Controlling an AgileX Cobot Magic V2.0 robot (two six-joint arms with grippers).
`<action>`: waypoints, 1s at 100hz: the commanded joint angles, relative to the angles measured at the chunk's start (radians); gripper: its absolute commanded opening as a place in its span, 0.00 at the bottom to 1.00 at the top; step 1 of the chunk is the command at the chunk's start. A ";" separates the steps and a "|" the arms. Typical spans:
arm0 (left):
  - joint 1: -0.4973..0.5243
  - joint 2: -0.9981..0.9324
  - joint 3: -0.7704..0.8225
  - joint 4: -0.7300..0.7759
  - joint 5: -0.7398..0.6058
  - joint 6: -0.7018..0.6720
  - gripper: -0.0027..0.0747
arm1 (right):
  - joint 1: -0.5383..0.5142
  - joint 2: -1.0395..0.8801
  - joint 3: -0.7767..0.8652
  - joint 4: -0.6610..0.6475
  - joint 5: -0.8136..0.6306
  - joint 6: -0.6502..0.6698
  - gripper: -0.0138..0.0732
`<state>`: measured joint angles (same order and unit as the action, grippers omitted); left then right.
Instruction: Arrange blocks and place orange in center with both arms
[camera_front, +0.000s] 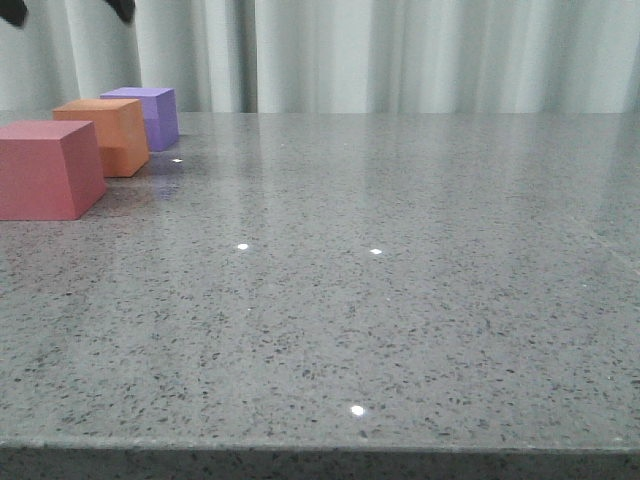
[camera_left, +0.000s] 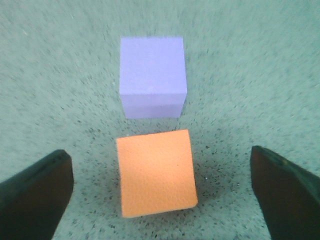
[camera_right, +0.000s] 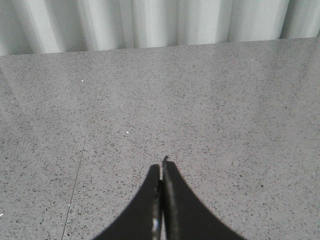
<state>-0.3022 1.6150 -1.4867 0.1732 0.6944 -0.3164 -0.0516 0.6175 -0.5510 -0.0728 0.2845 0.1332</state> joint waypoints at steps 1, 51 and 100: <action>0.002 -0.120 0.027 0.008 -0.072 -0.004 0.90 | -0.004 -0.001 -0.026 -0.015 -0.073 -0.010 0.08; 0.002 -0.734 0.636 0.011 -0.322 -0.013 0.84 | -0.004 -0.001 -0.026 -0.015 -0.073 -0.010 0.08; 0.002 -1.209 0.948 0.030 -0.307 -0.013 0.08 | -0.004 -0.001 -0.026 -0.015 -0.073 -0.010 0.08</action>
<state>-0.3022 0.4409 -0.5366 0.1946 0.4553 -0.3200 -0.0516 0.6175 -0.5510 -0.0728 0.2845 0.1332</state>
